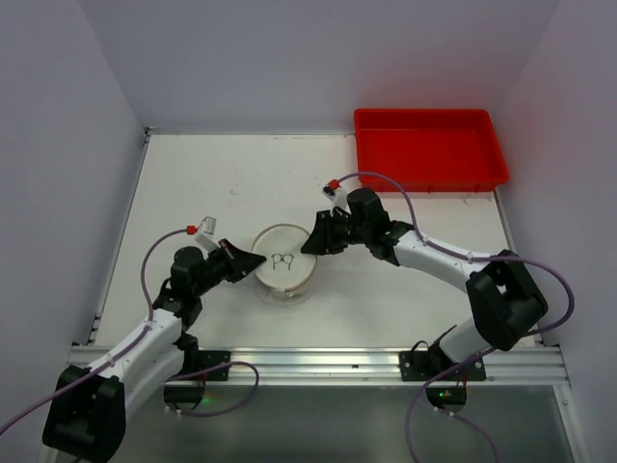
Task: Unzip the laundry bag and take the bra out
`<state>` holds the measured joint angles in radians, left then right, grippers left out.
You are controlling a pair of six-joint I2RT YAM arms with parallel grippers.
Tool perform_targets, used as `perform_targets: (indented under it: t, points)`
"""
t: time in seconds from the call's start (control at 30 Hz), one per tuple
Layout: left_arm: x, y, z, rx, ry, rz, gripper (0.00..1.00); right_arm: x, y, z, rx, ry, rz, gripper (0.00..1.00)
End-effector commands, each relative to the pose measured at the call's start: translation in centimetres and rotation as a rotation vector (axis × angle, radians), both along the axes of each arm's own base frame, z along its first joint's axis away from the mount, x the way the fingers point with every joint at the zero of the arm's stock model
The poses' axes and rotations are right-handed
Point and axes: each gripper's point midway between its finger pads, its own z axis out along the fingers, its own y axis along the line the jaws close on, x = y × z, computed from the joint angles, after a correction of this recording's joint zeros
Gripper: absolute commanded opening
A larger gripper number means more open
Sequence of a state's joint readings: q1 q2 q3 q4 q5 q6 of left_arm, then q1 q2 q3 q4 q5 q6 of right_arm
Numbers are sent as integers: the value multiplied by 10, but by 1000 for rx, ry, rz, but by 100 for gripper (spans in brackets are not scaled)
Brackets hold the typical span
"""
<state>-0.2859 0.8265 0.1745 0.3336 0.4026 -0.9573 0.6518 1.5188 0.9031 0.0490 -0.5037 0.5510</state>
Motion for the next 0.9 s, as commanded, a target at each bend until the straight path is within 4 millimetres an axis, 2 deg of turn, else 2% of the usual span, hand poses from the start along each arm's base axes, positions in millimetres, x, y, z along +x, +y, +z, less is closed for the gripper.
perform_targets:
  t: [0.0, 0.03, 0.13, 0.17, 0.2, 0.23, 0.27, 0.3, 0.33, 0.4, 0.43, 0.47, 0.53, 0.57, 0.63, 0.7, 0.87]
  points:
    - [5, -9, 44, -72, -100, -36, 0, 21, -10, 23, -34, -118, -88, 44]
    - [6, -7, 46, -82, -95, -19, 0, 31, -20, 25, -64, -154, -162, 50]
    - [14, 0, 53, -100, -81, 59, 0, 28, -40, 45, -61, -223, -271, 57]
    - [19, 5, 55, -98, -84, 101, 0, 25, -45, 46, -67, -237, -293, 58]
    - [22, 7, 61, -111, -81, 123, 0, 20, -49, 60, -53, -275, -319, 59]
    - [24, 8, 63, -115, -78, 140, 0, 7, -46, 57, -80, -272, -312, 59]
    - [29, 12, 67, -117, -80, 178, 0, 8, -51, 57, -110, -297, -363, 59]
    - [29, 10, 69, -131, -72, 188, 0, 0, -50, 59, -122, -297, -371, 60]
    - [31, 10, 70, -132, -68, 205, 0, -15, -39, 59, -125, -304, -341, 59]
    - [36, 9, 76, -135, -65, 238, 0, -24, -32, 58, -135, -294, -366, 56]
    - [36, 8, 76, -132, -61, 243, 0, -37, -21, 54, -142, -286, -333, 55]
    - [40, 8, 78, -127, -59, 263, 0, -40, -15, 55, -143, -283, -329, 53]
    - [40, 3, 76, -125, -40, 263, 0, -51, -3, 40, -189, -261, -307, 51]
    - [41, 3, 76, -126, -38, 270, 0, -52, 4, 42, -192, -261, -305, 49]
    - [41, 0, 76, -132, -30, 268, 0, -59, 13, 29, -236, -244, -291, 46]
    - [41, -1, 76, -131, -26, 270, 0, -61, 20, 28, -230, -241, -286, 44]
    - [39, -1, 70, -124, -10, 275, 0, -58, 26, 25, -241, -244, -287, 43]
